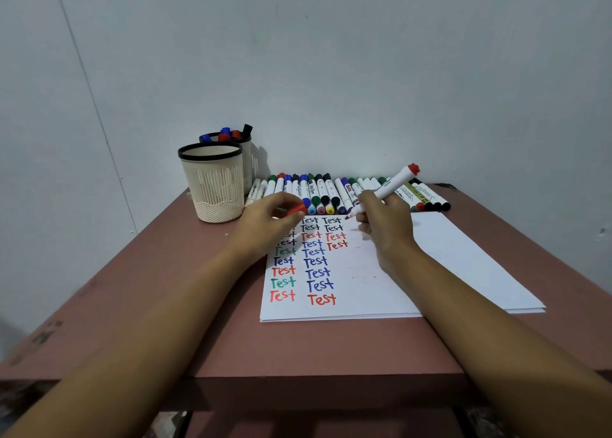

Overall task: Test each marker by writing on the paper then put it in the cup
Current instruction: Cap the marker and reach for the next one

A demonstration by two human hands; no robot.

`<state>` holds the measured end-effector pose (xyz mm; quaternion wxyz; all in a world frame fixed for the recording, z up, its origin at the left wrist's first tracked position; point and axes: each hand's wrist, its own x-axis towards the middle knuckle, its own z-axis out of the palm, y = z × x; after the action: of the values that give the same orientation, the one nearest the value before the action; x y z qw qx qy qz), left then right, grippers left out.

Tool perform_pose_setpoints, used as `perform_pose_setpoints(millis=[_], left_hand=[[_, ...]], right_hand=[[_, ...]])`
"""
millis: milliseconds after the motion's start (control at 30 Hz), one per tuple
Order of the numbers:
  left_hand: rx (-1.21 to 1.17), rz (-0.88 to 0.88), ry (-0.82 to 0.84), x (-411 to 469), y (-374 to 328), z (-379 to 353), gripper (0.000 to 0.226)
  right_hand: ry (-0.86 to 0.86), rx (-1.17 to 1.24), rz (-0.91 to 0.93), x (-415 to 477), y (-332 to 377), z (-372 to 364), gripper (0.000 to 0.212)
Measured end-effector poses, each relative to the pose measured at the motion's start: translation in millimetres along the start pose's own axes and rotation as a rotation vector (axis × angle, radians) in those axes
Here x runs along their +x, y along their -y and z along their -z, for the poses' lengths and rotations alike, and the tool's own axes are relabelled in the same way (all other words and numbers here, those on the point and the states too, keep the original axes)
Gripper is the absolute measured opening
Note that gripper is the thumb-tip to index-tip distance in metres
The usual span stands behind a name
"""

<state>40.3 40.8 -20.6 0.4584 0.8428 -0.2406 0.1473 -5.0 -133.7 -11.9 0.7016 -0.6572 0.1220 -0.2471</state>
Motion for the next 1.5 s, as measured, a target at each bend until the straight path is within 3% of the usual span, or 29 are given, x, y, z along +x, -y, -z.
perform_pose_setpoints(millis=[167, 767, 1033, 1267, 1500], left_hand=[[0.02, -0.059, 0.067, -3, -5, -3, 0.022], [-0.093, -0.121, 0.086, -6, -13, -3, 0.02], [0.175, -0.173, 0.173, -9, -17, -1, 0.031], [0.346, -0.415, -0.042, -12, -18, -10, 0.025], [0.559, -0.491, -0.174, -17, -22, -16, 0.041]], right_hand=[[0.166, 0.243, 0.011, -5, 6, -4, 0.011], [0.337, 0.067, 0.028, -9, 0, -7, 0.007], [0.397, 0.013, 0.03, -6, -3, -5, 0.01], [0.371, 0.12, 0.013, -6, -3, -9, 0.013], [0.296, 0.125, -0.03, -7, -4, -16, 0.019]])
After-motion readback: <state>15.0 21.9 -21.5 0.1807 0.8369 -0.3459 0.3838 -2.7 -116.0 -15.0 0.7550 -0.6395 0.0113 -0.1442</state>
